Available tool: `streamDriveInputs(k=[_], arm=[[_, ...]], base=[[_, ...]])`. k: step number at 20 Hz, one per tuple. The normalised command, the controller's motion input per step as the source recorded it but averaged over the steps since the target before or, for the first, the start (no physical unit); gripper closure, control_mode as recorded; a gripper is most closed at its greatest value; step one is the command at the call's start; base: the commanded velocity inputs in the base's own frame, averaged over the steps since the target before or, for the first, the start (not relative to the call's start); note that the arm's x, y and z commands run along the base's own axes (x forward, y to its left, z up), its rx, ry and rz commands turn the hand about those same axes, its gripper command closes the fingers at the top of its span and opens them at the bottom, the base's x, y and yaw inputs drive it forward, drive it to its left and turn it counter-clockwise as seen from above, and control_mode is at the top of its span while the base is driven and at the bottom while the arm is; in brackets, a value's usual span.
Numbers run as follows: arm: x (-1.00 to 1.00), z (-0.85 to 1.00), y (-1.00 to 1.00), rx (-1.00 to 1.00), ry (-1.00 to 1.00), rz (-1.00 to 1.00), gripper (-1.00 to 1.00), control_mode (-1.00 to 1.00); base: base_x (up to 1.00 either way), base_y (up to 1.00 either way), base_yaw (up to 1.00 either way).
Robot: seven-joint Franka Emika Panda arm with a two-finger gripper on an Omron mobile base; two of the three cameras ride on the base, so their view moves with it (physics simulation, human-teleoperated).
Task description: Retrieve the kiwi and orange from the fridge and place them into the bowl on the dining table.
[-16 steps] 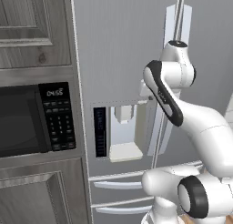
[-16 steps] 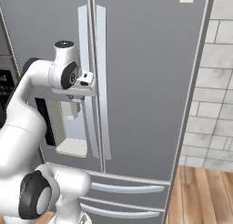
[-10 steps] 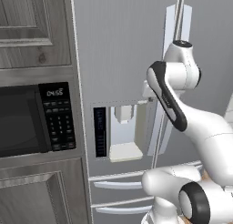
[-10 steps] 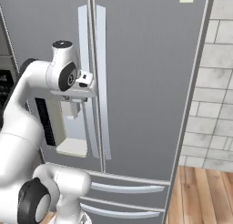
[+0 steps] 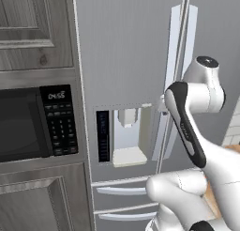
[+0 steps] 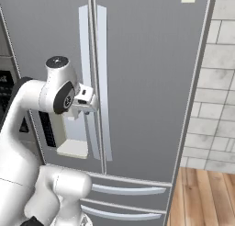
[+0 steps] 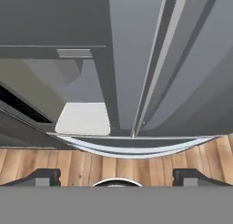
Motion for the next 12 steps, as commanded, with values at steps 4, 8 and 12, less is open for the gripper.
streamDriveInputs(k=[4, 8, 12], arm=[[-0.31, -0.36, 0.0, 0.0, -0.16, 0.0, -1.0, -1.0], [-0.22, -0.38, 0.0, 0.0, -0.11, 0.0, -1.0, -1.0], [-0.17, -0.36, 0.0, 0.0, -0.11, 0.0, -1.0, -1.0]], base=[[0.0, 0.0, 0.0], [0.0, 0.0, 0.0], [0.0, 0.0, 0.0]])
